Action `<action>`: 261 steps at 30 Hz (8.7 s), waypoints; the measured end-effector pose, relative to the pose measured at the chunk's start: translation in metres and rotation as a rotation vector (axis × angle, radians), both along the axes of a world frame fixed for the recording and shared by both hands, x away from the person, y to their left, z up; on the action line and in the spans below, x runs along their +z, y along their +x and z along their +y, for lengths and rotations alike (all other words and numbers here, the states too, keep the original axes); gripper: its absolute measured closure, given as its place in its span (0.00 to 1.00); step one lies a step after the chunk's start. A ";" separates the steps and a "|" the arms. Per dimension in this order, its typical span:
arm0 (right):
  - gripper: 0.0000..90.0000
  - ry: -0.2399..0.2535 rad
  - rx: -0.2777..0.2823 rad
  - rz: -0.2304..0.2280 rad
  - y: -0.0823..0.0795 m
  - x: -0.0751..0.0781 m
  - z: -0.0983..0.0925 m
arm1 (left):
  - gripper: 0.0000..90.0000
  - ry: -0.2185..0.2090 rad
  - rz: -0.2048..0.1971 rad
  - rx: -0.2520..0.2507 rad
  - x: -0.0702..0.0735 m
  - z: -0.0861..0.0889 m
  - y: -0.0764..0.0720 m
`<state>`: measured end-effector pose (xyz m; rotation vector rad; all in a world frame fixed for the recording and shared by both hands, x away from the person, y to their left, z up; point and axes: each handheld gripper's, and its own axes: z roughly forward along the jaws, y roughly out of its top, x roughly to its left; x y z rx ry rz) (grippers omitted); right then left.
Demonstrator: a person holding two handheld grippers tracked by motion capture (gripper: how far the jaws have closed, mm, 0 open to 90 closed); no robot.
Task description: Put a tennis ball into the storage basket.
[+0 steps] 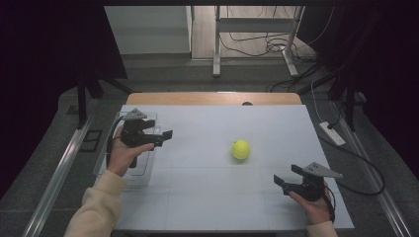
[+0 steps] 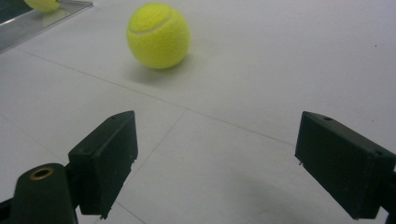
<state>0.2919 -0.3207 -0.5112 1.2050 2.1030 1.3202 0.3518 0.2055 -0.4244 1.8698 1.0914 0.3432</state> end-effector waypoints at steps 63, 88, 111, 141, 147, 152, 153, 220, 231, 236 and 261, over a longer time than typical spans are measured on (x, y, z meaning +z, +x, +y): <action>0.15 -0.021 0.042 -0.002 0.003 -0.002 0.008 | 0.12 0.035 0.029 -0.156 -0.007 -0.079 0.015; 0.15 -0.028 0.041 -0.002 0.002 -0.002 0.008 | 0.12 0.053 0.020 -0.223 -0.004 -0.119 0.020; 0.15 -0.021 0.045 -0.002 0.002 -0.002 0.007 | 0.12 0.069 0.053 -0.274 -0.012 -0.156 0.033; 0.15 -0.032 0.048 0.003 0.001 -0.004 0.008 | 0.11 0.083 0.095 -0.311 -0.029 -0.193 0.049; 0.15 -0.029 0.049 0.003 0.002 -0.004 0.008 | 0.11 0.084 0.098 -0.312 -0.030 -0.195 0.050; 0.15 -0.031 0.048 0.003 0.001 -0.004 0.008 | 0.11 0.088 0.105 -0.310 -0.032 -0.197 0.052; 0.15 -0.031 0.048 0.003 0.001 -0.004 0.008 | 0.11 0.088 0.105 -0.310 -0.032 -0.197 0.052; 0.15 -0.029 0.055 0.005 0.002 -0.005 0.007 | 0.15 0.205 0.208 -0.323 -0.086 -0.255 0.075; 0.15 -0.027 0.052 0.002 0.002 -0.005 0.006 | 0.30 0.232 0.188 -0.317 -0.083 -0.256 0.071; 0.15 -0.027 0.052 0.002 0.002 -0.005 0.006 | 0.30 0.222 0.176 -0.326 -0.078 -0.252 0.071; 0.15 -0.030 0.046 -0.003 0.001 -0.004 0.007 | 0.30 0.166 0.113 -0.319 -0.053 -0.234 0.059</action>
